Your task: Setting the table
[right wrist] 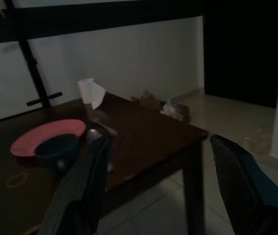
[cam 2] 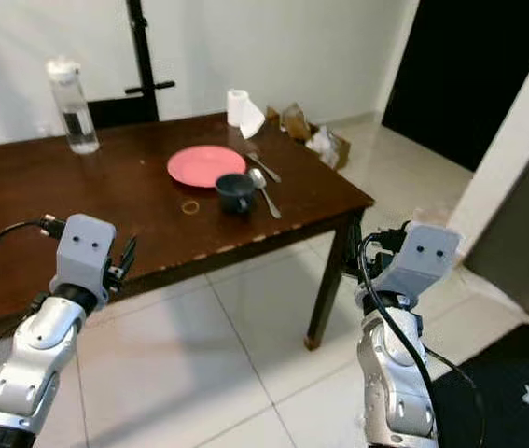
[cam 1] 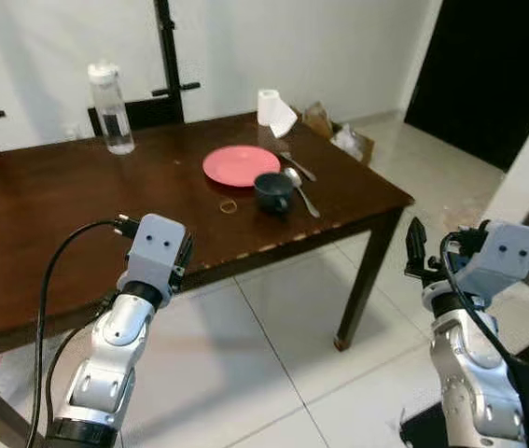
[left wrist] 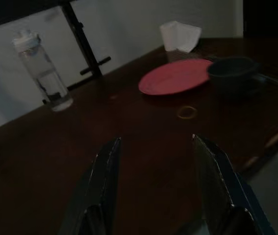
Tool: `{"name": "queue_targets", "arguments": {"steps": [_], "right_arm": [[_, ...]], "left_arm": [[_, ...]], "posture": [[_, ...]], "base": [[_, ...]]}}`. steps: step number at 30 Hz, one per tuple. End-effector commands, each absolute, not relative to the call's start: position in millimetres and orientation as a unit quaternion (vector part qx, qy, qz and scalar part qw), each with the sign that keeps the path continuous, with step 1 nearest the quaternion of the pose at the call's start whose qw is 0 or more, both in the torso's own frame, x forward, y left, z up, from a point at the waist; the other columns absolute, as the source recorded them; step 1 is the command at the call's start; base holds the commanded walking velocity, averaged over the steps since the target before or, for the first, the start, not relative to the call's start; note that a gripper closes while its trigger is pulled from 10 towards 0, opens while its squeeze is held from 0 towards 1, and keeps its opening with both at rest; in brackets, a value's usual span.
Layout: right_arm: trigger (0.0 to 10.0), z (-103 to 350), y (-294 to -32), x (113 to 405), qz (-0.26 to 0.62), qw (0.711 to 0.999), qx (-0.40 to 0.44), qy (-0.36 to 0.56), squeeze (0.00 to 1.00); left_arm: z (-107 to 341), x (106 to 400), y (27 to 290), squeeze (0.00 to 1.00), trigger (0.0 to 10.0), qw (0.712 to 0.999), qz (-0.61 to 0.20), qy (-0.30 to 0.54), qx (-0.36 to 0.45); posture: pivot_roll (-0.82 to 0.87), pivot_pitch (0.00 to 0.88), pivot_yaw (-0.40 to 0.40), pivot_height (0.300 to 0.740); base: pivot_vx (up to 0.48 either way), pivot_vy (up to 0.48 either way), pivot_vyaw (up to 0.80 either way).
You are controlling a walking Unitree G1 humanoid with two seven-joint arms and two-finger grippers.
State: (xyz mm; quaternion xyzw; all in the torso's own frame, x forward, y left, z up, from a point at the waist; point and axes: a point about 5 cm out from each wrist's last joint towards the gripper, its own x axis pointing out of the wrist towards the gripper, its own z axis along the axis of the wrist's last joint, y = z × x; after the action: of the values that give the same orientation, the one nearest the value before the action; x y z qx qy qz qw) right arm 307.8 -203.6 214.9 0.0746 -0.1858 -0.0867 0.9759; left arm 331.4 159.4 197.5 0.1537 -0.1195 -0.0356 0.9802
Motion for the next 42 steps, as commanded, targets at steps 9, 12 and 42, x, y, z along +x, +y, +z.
{"name": "queue_targets", "arguments": {"steps": [9, 12, 42], "right_arm": [[10.0, 208, -203, 307, -0.087, 0.978, 0.072, -0.174, 0.0], [10.0, 208, -203, 307, -0.087, 0.978, 0.072, -0.174, 0.0], [10.0, 173, -203, 313, 0.078, 0.994, -0.046, -0.055, 0.0]], "left_arm": [[194, 329, 160, 0.0, 10.0, 0.979, -0.042, -0.115, 0.16], [193, 329, 158, 0.0, 10.0, 0.979, -0.045, -0.115, 0.161], [217, 324, 131, 0.0, 10.0, 0.962, -0.191, -0.124, 0.152]], "posture": [[0.06, 0.055, 0.059, 0.74], [0.06, 0.056, 0.06, 0.74], [0.01, 0.115, 0.068, 0.74]], "base": [[0.472, 0.0, 0.0], [0.472, 0.0, 0.0], [0.183, 0.0, 0.0]]}}
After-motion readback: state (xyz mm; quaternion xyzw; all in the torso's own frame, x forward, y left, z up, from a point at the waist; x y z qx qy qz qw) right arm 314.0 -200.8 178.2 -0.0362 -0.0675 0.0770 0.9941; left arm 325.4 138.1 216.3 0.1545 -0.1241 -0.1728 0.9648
